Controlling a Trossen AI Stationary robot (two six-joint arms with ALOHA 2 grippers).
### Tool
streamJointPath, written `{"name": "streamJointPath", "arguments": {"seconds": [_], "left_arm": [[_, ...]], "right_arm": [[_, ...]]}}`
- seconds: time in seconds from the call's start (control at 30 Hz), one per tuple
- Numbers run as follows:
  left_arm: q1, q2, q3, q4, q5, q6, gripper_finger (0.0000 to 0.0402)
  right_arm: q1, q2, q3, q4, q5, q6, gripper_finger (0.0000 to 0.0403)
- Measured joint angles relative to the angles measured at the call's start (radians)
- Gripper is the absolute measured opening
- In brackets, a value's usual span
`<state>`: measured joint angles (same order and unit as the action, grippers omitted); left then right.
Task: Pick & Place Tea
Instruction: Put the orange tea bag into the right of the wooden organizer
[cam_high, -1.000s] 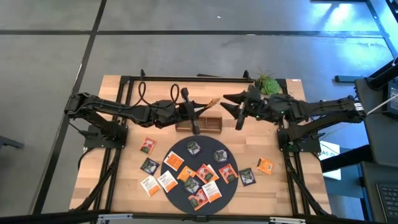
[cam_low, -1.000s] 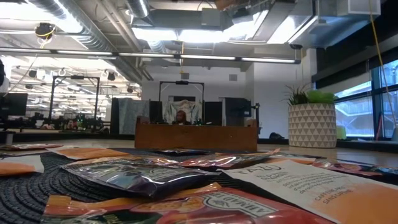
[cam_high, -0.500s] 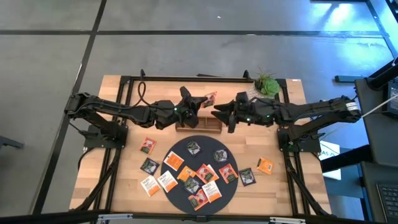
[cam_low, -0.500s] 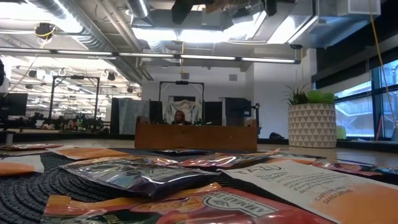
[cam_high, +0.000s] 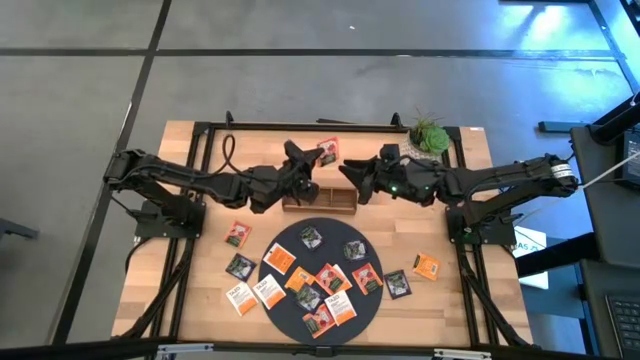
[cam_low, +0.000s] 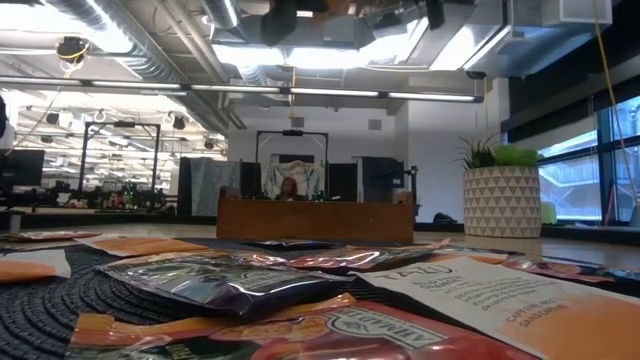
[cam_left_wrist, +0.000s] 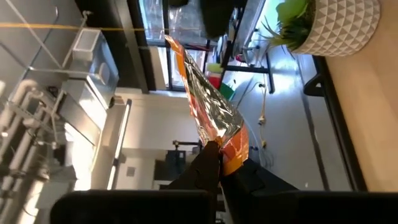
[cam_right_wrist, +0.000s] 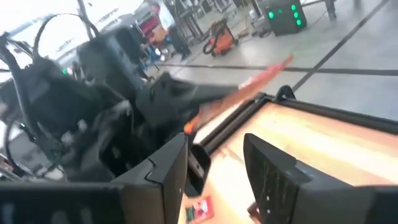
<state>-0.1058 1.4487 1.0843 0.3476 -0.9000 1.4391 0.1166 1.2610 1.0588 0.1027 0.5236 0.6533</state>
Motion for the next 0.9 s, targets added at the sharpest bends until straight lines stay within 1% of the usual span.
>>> {"name": "streamJointPath", "arguments": {"seconds": [0.2, 0.3, 0.53, 0.8, 0.9], "left_arm": [[-0.011, 0.000, 0.000, 0.000, -0.031, 0.049, 0.0004], [-0.010, 0.000, 0.000, 0.000, -0.034, 0.057, 0.0003], [-0.010, 0.000, 0.000, 0.000, -0.021, 0.151, 0.0003], [-0.010, 0.001, 0.000, 0.001, -0.019, 0.154, 0.0003], [-0.010, 0.001, 0.000, 0.000, -0.021, 0.154, 0.0003]], "right_arm": [[-0.011, 0.000, 0.000, 0.049, 0.000, 0.003, 0.0157], [-0.011, 0.002, 0.000, 0.047, 0.000, 0.041, 0.0157], [-0.019, 0.033, 0.000, 0.052, -0.013, 0.117, 0.0157], [-0.036, 0.058, 0.000, 0.082, -0.027, 0.132, 0.0157], [-0.036, 0.058, 0.000, 0.085, -0.027, 0.131, 0.0147]]}}
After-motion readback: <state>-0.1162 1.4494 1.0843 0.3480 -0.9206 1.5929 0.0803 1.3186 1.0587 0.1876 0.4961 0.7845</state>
